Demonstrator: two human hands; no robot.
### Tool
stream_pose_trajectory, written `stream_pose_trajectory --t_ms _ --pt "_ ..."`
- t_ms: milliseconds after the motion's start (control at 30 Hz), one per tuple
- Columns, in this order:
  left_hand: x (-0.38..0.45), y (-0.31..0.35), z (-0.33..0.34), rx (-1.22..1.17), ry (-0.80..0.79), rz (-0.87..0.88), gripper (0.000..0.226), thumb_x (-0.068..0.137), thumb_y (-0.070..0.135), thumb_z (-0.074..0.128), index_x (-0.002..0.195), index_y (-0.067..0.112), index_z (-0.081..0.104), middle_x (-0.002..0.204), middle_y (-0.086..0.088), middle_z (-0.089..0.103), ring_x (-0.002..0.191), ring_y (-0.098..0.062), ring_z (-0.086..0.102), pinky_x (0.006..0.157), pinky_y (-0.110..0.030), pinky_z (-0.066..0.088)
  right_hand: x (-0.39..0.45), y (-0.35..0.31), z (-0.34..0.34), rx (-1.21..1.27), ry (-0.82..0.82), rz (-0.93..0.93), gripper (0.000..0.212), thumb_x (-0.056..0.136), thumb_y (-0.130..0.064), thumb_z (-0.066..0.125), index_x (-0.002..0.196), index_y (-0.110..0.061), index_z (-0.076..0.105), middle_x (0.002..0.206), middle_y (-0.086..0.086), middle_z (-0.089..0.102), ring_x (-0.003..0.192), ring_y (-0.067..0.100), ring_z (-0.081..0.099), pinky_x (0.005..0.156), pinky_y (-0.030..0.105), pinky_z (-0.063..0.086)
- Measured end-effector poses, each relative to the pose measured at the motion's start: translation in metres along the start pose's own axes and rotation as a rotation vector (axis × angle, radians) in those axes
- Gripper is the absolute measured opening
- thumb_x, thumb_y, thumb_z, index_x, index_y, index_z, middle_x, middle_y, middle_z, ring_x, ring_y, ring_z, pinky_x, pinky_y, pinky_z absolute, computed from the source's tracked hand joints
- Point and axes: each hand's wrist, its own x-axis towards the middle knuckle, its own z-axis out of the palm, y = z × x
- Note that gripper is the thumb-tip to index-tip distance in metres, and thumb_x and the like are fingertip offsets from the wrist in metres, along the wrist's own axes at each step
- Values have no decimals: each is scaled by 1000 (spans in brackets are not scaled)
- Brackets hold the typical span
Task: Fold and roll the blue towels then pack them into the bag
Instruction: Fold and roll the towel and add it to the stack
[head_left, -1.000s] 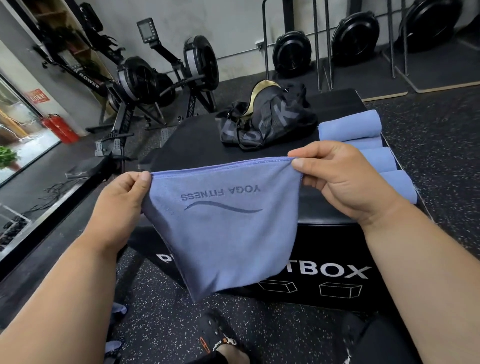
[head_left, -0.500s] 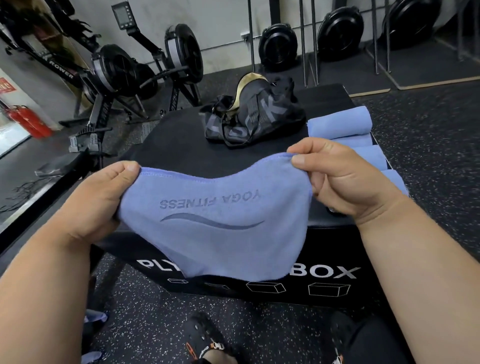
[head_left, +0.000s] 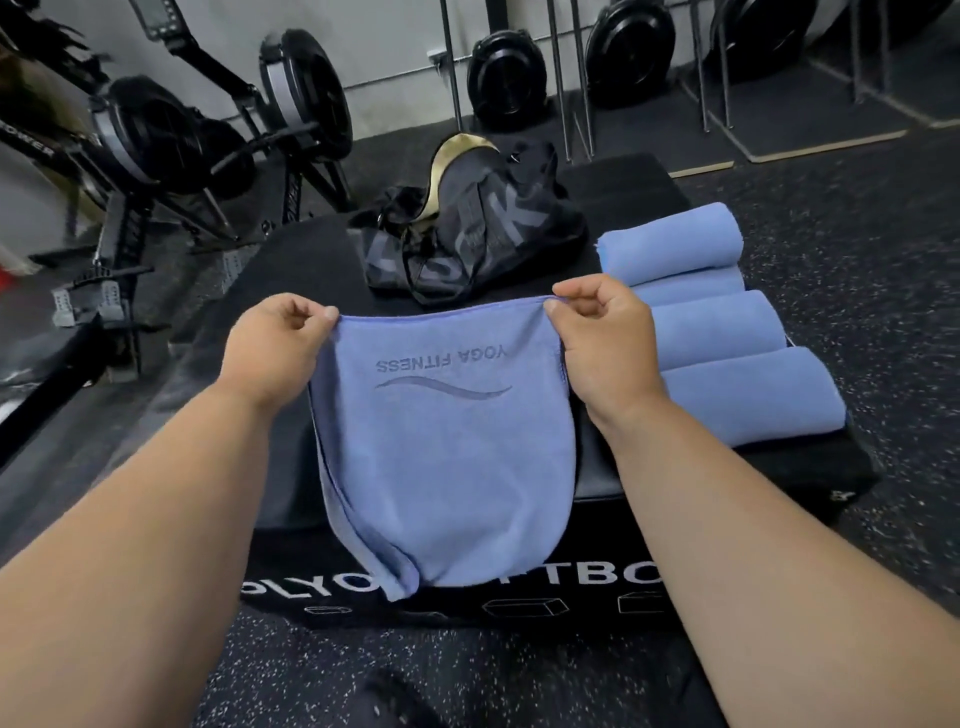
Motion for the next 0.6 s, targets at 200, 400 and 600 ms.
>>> stream_pose_trajectory --t_ms 200,400,600 --pt "8 -30 16 39 -25 -74 21 98 40 71 89 21 72 83 7 73 72 -11 64 65 -28 47 7 18 14 -97 -59 3 14 93 -12 74 92 -25 72 83 -2 69 68 7 60 66 23 52" --pt "-4 -62 19 -51 -76 -136 16 97 37 75 94 22 75 90 7 76 81 -11 68 69 -23 47 4 21 21 -65 -107 36 14 91 -12 76 97 -25 72 78 -8 71 67 7 63 66 27 53" --pt "-31 -46 -5 -373 -12 -181 22 98 41 73 93 20 70 85 3 68 71 -10 57 63 -30 48 -7 5 20 24 -233 -6 20 94 -3 69 101 -21 72 71 -14 58 70 10 50 67 21 43"
